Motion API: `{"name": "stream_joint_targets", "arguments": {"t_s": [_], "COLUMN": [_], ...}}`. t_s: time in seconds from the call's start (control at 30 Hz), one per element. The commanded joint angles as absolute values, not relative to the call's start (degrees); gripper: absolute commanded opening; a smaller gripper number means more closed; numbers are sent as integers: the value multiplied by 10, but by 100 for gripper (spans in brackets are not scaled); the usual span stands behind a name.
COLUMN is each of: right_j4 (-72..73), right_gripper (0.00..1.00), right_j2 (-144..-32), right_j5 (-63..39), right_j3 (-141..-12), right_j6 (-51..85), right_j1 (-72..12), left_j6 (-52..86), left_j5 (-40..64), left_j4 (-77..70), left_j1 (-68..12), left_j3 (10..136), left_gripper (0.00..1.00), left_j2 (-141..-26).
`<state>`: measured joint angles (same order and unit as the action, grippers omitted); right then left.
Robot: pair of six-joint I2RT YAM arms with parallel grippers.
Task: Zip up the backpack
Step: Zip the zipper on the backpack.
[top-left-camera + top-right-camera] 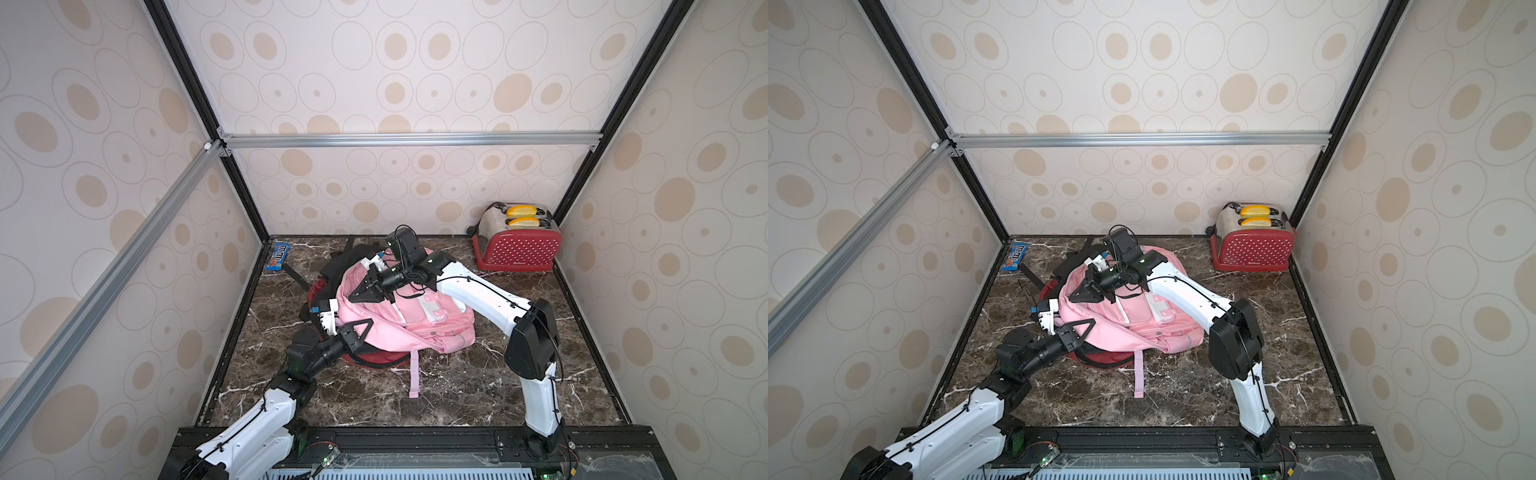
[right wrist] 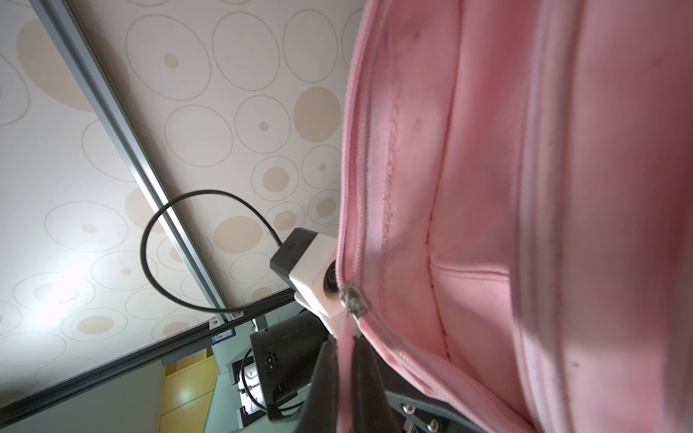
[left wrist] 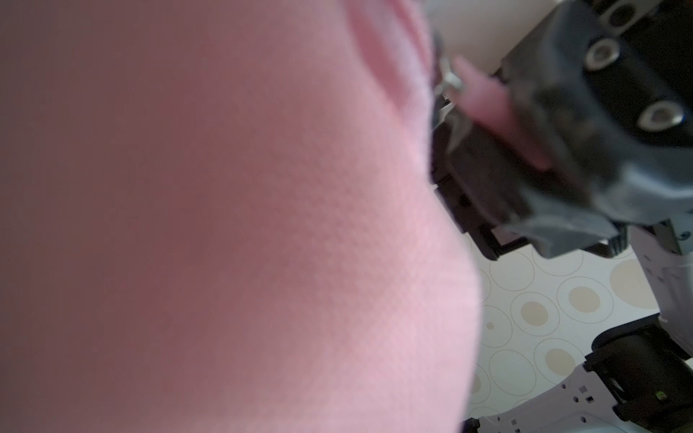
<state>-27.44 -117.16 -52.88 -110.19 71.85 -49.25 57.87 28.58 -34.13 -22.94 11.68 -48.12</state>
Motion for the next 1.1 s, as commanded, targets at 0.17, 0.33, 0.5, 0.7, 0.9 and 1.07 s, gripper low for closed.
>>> {"name": "stream_joint_targets", "arguments": {"t_s": [0.17,0.33,0.5,0.7,0.9,1.07], "right_j4": [-125,-53,47,104,143,166], "right_gripper": [0,0,0,0,0,0], "right_j2": [-1189,-1199,-1188,-1185,-1196,-1210], "right_j5": [-512,-523,-519,-507,-494,-484], "right_j3": [-1126,-1115,-1069,-1076,-1079,-1077], "right_j6": [777,837,922,981,1025,1045], "right_j1": [-453,-451,-448,-442,-432,-424], "left_j6": [577,576,571,570,570,569], "left_j5": [308,306,304,305,307,306], "left_j4": [-315,-310,-309,-318,-317,-315], "left_j1": [-237,-237,-238,-238,-237,-238], "left_j3": [116,116,118,119,120,120], "left_gripper": [0,0,0,0,0,0], "left_j2": [-432,-431,-443,-455,-456,-456]}}
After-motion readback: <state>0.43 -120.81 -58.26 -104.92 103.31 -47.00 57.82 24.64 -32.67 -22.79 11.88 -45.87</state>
